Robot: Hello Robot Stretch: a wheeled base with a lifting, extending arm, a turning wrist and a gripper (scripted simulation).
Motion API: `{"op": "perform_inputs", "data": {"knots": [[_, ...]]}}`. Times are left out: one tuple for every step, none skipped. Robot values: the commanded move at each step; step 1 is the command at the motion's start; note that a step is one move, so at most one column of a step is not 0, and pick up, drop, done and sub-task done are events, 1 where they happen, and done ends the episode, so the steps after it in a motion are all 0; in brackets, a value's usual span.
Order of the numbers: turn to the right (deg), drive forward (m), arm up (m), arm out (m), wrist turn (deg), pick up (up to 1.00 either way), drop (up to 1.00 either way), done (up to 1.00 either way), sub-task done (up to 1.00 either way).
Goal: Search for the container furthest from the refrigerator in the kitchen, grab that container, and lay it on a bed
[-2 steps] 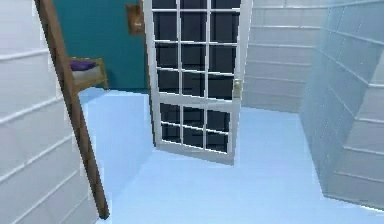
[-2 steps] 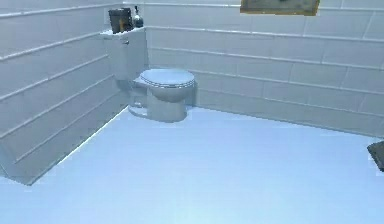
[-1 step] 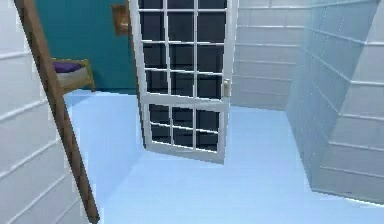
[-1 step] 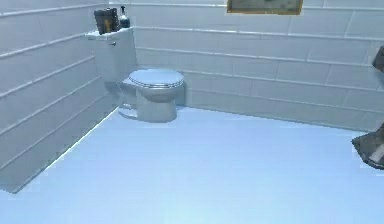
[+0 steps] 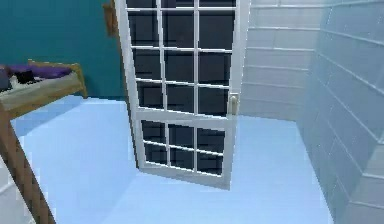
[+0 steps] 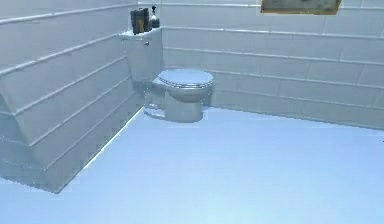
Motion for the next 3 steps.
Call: {"op": "perform_inputs", "data": {"knots": [[-6.0,0.0,0.0,0.0,0.0,0.0,0.0,0.0,0.0],[0.0,0.85,0.0,0.0,0.0,0.0,0.0,0.0,0.0],[-45.0,0.0,0.0,0.0,0.0,0.0,0.0,0.0,0.0]]}}
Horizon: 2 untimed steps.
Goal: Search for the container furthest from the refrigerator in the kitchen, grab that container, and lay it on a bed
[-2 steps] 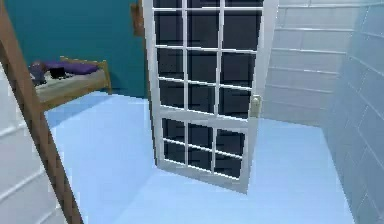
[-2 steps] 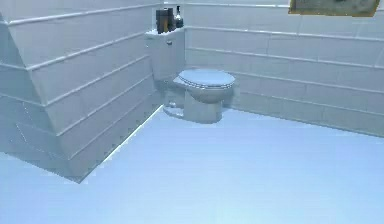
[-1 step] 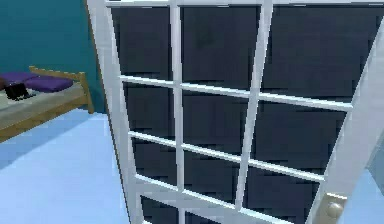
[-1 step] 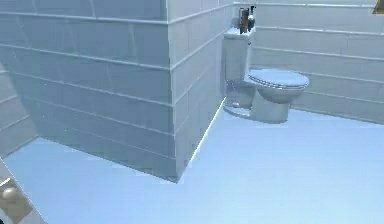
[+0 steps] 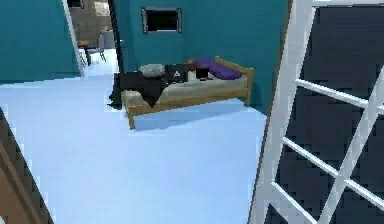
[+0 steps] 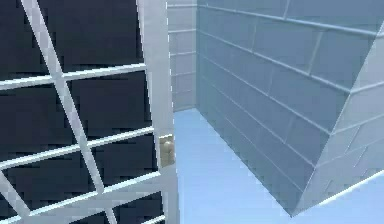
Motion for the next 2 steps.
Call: {"op": "perform_inputs", "data": {"knots": [[-9.0,0.0,0.0,0.0,0.0,0.0,0.0,0.0,0.0],[0.0,0.75,0.0,0.0,0.0,0.0,0.0,0.0,0.0]]}}
